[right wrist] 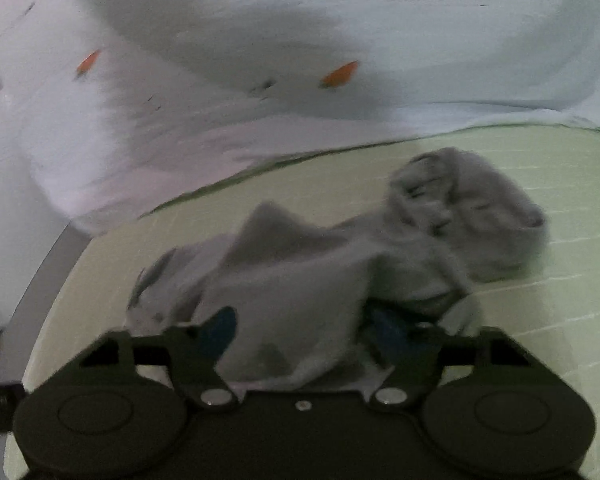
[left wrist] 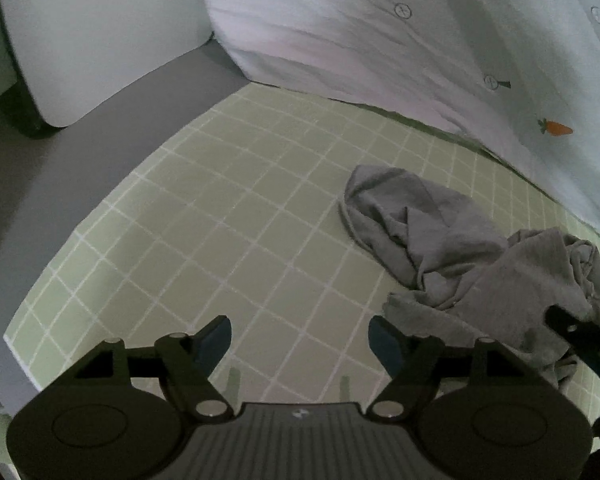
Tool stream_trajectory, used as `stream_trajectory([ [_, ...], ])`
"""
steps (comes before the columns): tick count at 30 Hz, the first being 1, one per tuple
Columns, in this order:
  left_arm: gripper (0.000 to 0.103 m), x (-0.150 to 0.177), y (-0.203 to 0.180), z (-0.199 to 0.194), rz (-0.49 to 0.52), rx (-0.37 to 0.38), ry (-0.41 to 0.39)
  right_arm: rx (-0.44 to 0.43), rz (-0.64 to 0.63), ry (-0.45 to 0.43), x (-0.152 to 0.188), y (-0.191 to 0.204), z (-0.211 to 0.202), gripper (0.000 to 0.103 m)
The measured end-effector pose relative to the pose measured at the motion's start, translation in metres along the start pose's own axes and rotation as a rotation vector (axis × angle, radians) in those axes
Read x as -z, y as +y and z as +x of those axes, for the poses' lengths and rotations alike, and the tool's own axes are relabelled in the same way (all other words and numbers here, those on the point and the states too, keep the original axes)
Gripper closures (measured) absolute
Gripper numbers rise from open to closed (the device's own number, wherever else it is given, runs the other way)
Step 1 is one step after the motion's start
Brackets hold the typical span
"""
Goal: Fold clothes
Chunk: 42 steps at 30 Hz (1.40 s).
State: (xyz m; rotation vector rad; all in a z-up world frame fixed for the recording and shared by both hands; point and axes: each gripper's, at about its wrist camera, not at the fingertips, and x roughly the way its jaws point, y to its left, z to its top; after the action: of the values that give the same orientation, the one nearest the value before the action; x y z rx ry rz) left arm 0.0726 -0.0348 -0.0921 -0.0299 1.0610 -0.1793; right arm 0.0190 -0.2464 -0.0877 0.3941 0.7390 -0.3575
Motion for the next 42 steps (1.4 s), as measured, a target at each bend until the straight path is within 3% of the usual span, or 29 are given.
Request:
stream_trajectory([
  [2, 0.026, 0.003, 0.005, -0.006, -0.003, -0.004, -0.010, -0.006, -0.029, 0.025, 0.004, 0.008, 0.004, 0.065],
  [3, 0.026, 0.005, 0.007, -0.010, -0.007, -0.007, -0.016, -0.008, -0.042, 0.036, 0.005, 0.012, 0.005, 0.069],
  [5, 0.026, 0.007, 0.012, -0.015, -0.016, -0.005, -0.019, -0.006, -0.053, 0.033, 0.007, 0.014, 0.004, 0.091],
  [6, 0.026, 0.008, 0.014, -0.016, -0.018, -0.004, -0.018, -0.006, -0.059, 0.031, 0.007, 0.014, 0.003, 0.096],
  [15, 0.026, 0.018, 0.008, -0.021, -0.010, 0.009, -0.011, 0.045, -0.112, -0.065, 0.008, -0.009, -0.027, 0.100],
  [27, 0.026, 0.037, -0.047, -0.030, 0.099, 0.059, 0.014, 0.289, -0.001, -0.173, -0.012, -0.120, -0.057, 0.100],
  [30, 0.026, 0.043, -0.057, -0.029, 0.108, 0.063, 0.030, 0.345, 0.038, -0.180, -0.017, -0.150, -0.057, 0.096],
  [32, 0.026, 0.045, -0.061, -0.027, 0.090, 0.078, 0.045, 0.345, 0.073, -0.161, -0.013, -0.160, -0.055, 0.069],
  [33, 0.026, 0.046, -0.062, -0.026, 0.081, 0.086, 0.053, 0.333, 0.095, -0.152, -0.009, -0.163, -0.055, 0.063],
  [34, 0.026, 0.047, -0.064, -0.024, 0.071, 0.094, 0.061, 0.318, 0.117, -0.142, -0.006, -0.166, -0.055, 0.054],
  [36, 0.025, 0.045, -0.067, -0.020, 0.037, 0.110, 0.072, 0.248, 0.161, -0.098, 0.001, -0.173, -0.050, 0.049],
  [38, 0.022, 0.043, -0.071, -0.015, -0.001, 0.125, 0.083, 0.175, 0.216, -0.037, 0.005, -0.180, -0.043, 0.034],
  [42, 0.022, 0.042, -0.086, 0.000, -0.021, 0.146, 0.109, 0.093, 0.302, 0.075, 0.013, -0.184, -0.029, 0.027],
])
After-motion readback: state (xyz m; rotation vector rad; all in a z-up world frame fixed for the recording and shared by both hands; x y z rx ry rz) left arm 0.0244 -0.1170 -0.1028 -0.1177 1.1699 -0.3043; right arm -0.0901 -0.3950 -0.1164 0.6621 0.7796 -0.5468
